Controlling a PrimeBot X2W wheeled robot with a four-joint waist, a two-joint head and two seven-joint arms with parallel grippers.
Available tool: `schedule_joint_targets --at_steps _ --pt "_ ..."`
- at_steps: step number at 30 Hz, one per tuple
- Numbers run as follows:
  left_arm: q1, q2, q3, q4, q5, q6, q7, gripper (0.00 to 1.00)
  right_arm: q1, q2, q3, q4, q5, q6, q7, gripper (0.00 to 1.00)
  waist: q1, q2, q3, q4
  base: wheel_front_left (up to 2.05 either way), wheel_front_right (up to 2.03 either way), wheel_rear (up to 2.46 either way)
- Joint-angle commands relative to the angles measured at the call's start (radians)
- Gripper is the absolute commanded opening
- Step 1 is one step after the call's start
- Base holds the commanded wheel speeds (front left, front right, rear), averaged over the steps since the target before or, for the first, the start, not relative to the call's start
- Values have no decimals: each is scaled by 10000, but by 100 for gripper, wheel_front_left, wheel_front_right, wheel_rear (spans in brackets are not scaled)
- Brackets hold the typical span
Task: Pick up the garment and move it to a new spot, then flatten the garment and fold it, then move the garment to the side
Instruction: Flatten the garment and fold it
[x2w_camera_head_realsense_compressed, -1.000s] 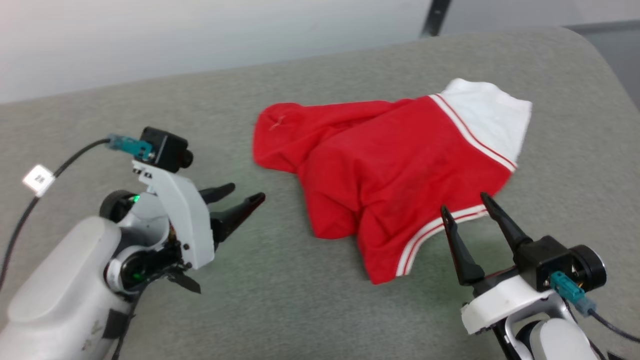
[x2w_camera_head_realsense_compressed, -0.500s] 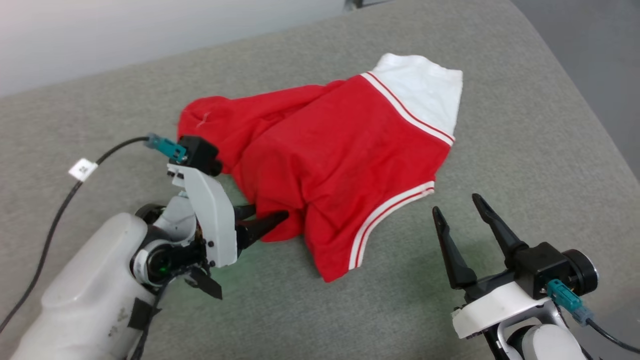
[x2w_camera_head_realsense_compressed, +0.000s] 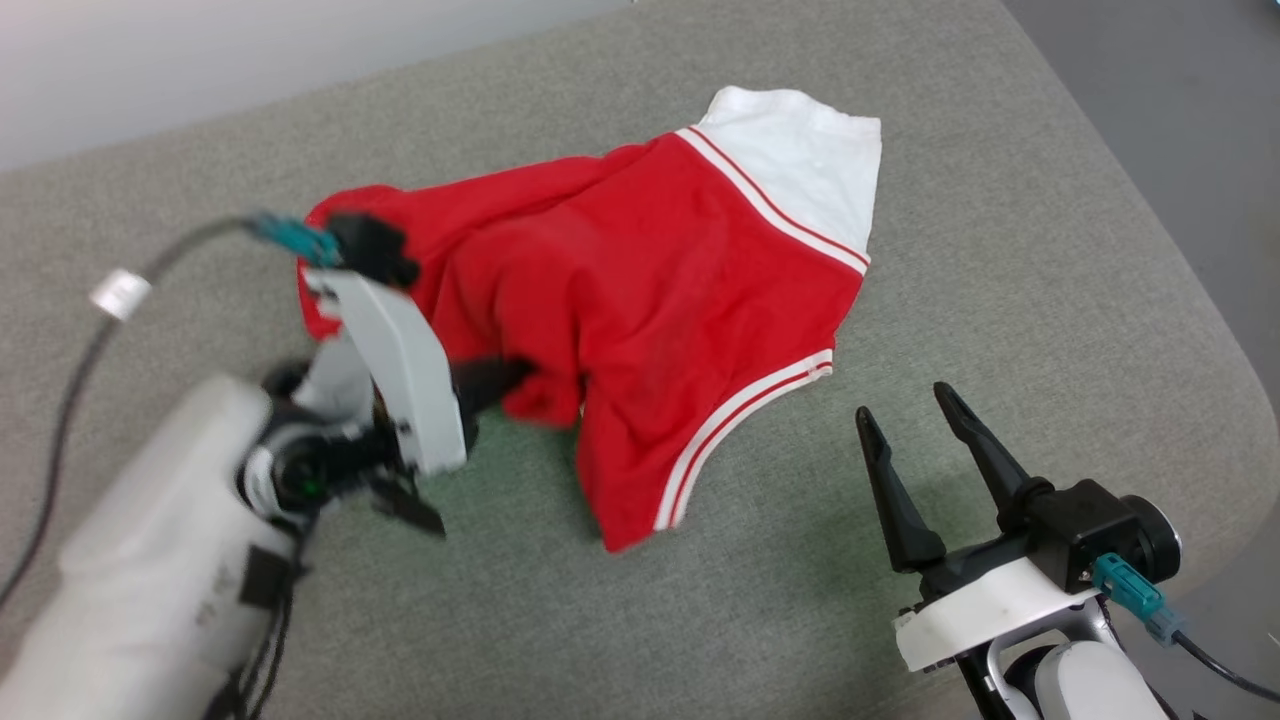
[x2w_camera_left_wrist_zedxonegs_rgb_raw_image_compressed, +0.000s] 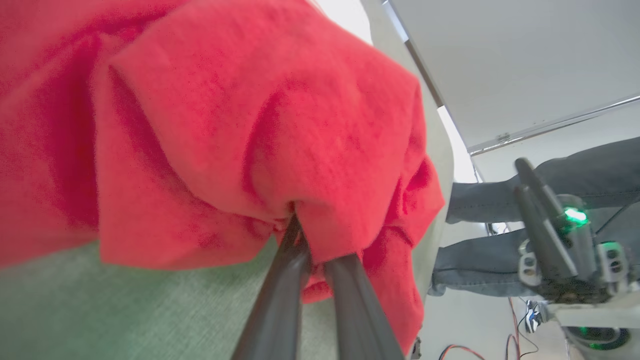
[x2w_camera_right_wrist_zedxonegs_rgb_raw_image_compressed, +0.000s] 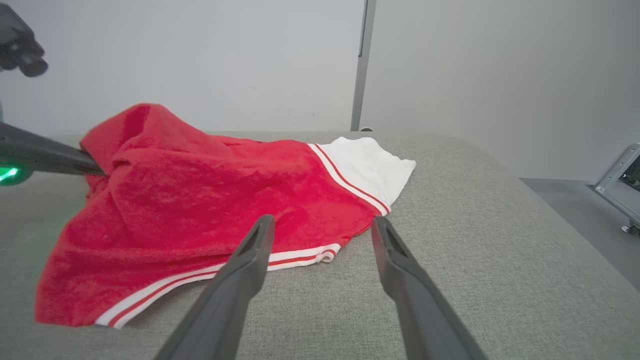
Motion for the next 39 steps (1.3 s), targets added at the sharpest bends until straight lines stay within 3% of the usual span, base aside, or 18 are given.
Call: schedule_joint_targets --at_steps 1,8,13,18,22,24,25,26,27,34,39 --pt "-161 4 102 -99 -124 -20 -23 0 -12 24 2 36 88 -14 -75 100 0 -1 -38 -19 0 0 0" --pt "-1565 -612 552 -128 -231 139 -326 0 -27 26 153 176 298 -14 -200 100 0 -1 -11 -232 0 0 0" --pt "-2639 -1497 61 565 217 148 -305 0 -315 22 555 343 562 -14 -325 100 0 -1 203 -707 0 0 0" --pt "-3249 -2558 -262 1304 633 37 -1157 0 -428 24 854 574 901 -14 -523 100 0 -1 428 -1187 0 0 0" --pt "-3308 -2745 -874 2004 1237 -19 -1668 0 -510 22 1055 736 1116 -14 -641 100 0 -1 615 -1467 0 0 0" --pt "-3361 -2590 -1291 2390 1753 -38 -2034 17 -539 26 1070 790 1207 -14 -699 100 0 -1 706 -1501 0 0 0" --pt "-3375 -2540 -1421 2562 1891 -42 -2194 36 -557 29 1086 808 1254 -14 -731 100 0 -1 750 -1510 0 0 0" --pt "-3436 -2472 -1520 2700 2007 -44 -2338 76 -568 26 1095 813 1282 -14 -743 100 0 -1 796 -1515 0 0 0" --pt "-3495 -2378 -1552 2844 2032 -35 -2479 100 -579 21 1108 837 1329 -14 -770 100 0 -1 817 -1518 0 0 0" --pt "-3555 -1837 -2181 2762 1465 -31 -2017 100 -727 24 932 1016 1122 -15 -824 100 0 -1 721 -1035 0 0 0" --pt "-3229 -1529 -2818 2027 614 -32 -668 100 -808 20 731 1061 805 -15 -773 100 0 -1 497 -496 0 0 0"
